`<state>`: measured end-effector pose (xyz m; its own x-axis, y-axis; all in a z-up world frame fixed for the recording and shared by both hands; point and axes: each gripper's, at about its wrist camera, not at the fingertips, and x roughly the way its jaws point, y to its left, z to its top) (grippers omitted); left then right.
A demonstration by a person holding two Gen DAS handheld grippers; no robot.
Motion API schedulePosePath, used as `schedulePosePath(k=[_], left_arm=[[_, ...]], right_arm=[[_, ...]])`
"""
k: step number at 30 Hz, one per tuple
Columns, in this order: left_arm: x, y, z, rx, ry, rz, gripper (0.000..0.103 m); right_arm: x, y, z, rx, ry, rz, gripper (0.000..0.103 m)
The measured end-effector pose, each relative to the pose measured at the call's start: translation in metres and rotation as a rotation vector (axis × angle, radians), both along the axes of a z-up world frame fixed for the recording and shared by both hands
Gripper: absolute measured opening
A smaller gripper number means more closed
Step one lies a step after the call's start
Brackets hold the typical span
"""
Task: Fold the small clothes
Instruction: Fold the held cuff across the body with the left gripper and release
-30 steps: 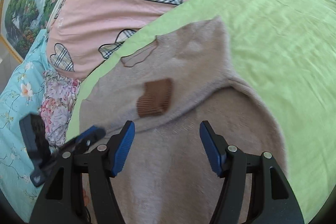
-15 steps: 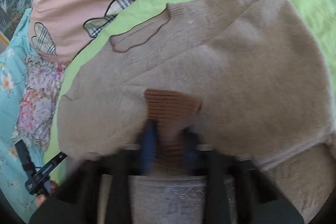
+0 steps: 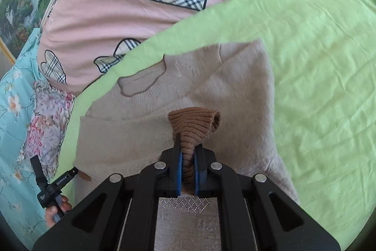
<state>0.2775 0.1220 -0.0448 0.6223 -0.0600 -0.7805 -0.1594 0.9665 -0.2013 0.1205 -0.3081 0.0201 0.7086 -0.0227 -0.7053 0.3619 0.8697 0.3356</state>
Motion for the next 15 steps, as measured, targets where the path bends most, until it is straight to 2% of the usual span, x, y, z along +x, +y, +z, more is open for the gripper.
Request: schedulePosePath(k=[4,9,13,15], left_arm=[[0.000,-0.003,0.000,0.019,0.003,-0.007,0.057],[0.001,-0.004,-0.003,0.028,0.006,-0.006,0.057],[0.001,-0.004,-0.004,0.027,0.007,-0.007,0.058],[0.001,-0.006,-0.003,0.036,0.015,-0.012,0.058]], right_arm=[[-0.008,-0.003,0.001,-0.017,-0.032,-0.016,0.009],[0.002,-0.003,-0.020,-0.081,0.051,-0.009,0.009],[0.005,-0.003,-0.029,-0.139,0.063,-0.012,0.009],[0.010,-0.005,-0.040,-0.139,0.144,-0.013,0.012]])
